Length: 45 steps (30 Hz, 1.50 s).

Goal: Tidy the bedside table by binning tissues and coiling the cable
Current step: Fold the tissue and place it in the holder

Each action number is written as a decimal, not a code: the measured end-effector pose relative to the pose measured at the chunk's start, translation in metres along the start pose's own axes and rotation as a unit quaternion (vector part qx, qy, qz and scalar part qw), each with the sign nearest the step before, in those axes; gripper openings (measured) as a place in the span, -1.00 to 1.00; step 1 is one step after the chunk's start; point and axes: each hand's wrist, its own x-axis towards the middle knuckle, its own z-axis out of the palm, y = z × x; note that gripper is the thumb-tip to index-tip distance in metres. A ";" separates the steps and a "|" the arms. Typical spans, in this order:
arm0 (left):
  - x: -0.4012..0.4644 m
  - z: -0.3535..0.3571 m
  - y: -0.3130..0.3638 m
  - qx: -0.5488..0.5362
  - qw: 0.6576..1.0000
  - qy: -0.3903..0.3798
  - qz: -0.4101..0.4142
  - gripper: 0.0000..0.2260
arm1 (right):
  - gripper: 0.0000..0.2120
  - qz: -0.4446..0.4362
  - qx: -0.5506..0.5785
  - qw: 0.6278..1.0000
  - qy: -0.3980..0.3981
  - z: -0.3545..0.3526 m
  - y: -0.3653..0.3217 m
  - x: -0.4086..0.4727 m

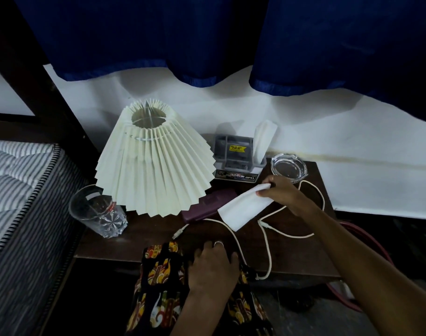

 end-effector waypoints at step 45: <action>-0.036 -0.024 -0.012 -0.677 0.732 0.035 0.078 -0.82 | -0.69 0.054 0.526 0.847 -0.059 0.045 -0.055 -0.192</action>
